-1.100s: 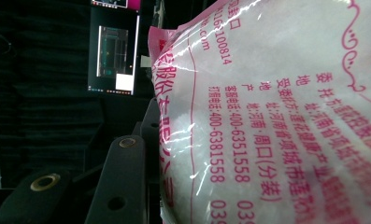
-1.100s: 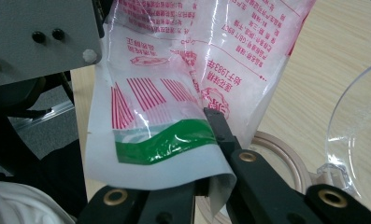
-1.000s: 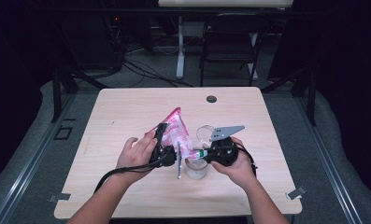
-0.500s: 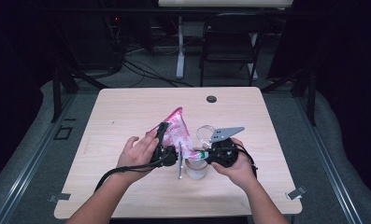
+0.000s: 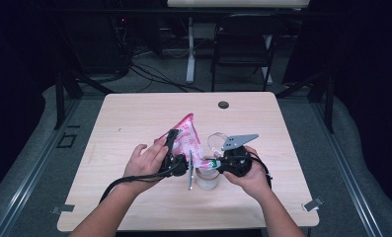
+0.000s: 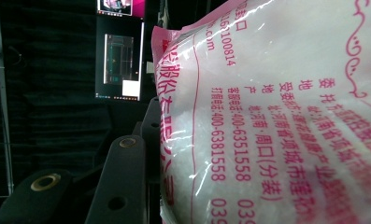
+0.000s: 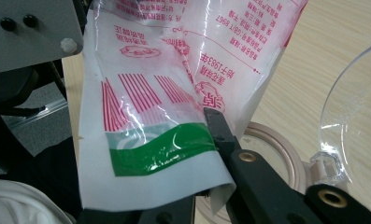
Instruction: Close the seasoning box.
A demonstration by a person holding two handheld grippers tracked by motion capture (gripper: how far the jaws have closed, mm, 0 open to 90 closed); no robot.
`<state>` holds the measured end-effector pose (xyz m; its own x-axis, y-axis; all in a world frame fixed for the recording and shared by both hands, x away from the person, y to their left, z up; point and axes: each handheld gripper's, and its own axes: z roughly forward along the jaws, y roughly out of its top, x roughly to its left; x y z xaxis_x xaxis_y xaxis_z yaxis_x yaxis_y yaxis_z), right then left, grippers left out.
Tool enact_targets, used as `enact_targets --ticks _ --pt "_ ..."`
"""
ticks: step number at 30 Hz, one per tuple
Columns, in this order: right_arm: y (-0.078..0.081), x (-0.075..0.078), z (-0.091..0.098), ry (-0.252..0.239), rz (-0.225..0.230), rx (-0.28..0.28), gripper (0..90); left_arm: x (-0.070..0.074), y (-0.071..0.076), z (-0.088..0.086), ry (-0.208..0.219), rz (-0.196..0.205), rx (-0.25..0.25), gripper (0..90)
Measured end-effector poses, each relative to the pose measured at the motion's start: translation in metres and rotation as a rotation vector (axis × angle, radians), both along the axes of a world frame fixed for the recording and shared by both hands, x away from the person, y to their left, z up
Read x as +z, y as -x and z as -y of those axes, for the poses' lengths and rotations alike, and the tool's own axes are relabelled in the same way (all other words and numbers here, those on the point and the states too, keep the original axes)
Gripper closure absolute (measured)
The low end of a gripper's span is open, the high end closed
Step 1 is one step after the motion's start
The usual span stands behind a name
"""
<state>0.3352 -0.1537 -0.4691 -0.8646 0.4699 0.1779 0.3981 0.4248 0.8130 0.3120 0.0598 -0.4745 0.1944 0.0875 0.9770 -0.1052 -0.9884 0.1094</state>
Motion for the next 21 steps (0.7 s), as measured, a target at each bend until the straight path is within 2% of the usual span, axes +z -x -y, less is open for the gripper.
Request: enact_targets --ticks 21 --pt "-0.0010 -0.0031 -0.0011 0.009 -0.006 -0.001 90.0 0.0011 0.0013 0.0013 -0.009 0.009 0.000 62.0"
